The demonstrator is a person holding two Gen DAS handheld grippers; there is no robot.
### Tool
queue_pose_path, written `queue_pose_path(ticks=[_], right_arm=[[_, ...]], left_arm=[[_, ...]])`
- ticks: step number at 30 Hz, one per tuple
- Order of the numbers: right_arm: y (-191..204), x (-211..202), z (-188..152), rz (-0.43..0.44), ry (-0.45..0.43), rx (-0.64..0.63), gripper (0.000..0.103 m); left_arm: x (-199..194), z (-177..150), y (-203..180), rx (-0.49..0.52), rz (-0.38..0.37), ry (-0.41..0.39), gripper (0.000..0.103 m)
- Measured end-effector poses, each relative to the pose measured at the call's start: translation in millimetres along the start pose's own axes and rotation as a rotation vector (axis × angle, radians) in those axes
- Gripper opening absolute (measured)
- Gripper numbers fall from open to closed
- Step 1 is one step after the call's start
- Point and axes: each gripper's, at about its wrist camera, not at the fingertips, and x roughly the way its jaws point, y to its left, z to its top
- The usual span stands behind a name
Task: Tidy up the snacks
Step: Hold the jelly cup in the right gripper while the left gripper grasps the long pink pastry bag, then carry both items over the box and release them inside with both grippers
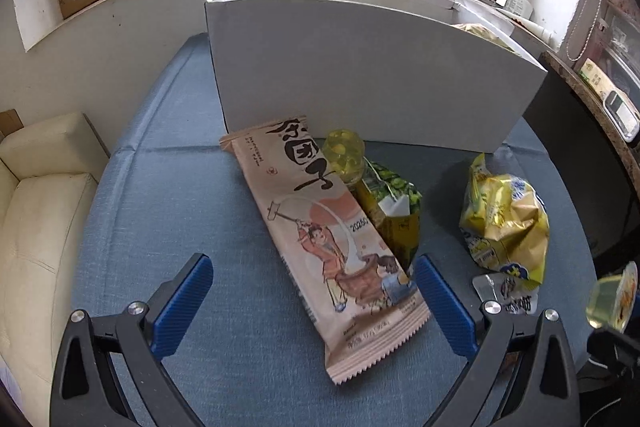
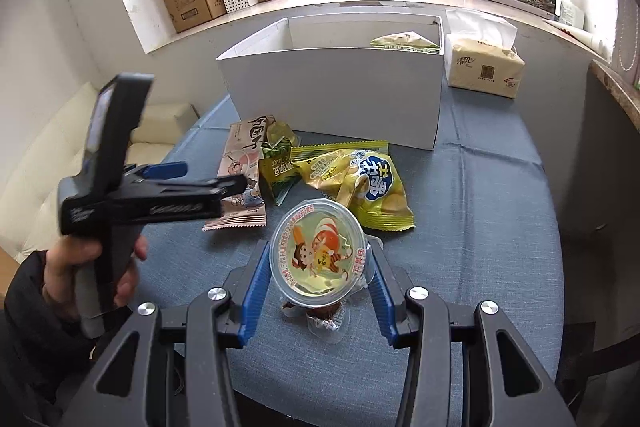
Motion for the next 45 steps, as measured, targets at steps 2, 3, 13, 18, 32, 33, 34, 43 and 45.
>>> queue_pose_path(ticks=[2, 3, 13, 18, 32, 33, 34, 43, 45], right_arm=[[0, 0, -1, -0.005, 0.003, 0.0, 0.05], [0, 1, -1, -0.006, 0.004, -0.001, 0.05], [1, 9, -4, -0.003, 0.018, 0.008, 0.05], [0, 11, -6, -0.005, 0.02, 0.009, 0.05], [1, 15, -6, 0.006, 0.022, 0.009, 0.05], [-1, 15, -6, 0.011, 0.019, 0.012, 0.05], [-2, 16, -4, 0.015, 0.017, 0.014, 0.05], [-3, 8, 20, 0.024, -0.038, 0.0, 0.05], [-1, 4, 31, 0.033, -0.061, -0.009, 0.05]], left_arm=[[10, 6, 0, -0.024, 0.06, 0.012, 0.103], [16, 9, 2, -0.037, 0.09, 0.021, 0.103], [52, 25, -6, -0.055, 0.176, 0.077, 0.103], [49, 24, -9, -0.046, 0.125, 0.057, 0.09], [-22, -1, 0, 0.028, 0.043, -0.027, 0.058], [-33, -2, 0, 0.039, 0.039, -0.043, 0.058], [-43, -3, 2, 0.052, 0.038, -0.064, 0.058], [-102, 15, 1, 0.1, -0.01, -0.179, 0.058], [-112, 25, 5, 0.098, -0.025, -0.207, 0.058]])
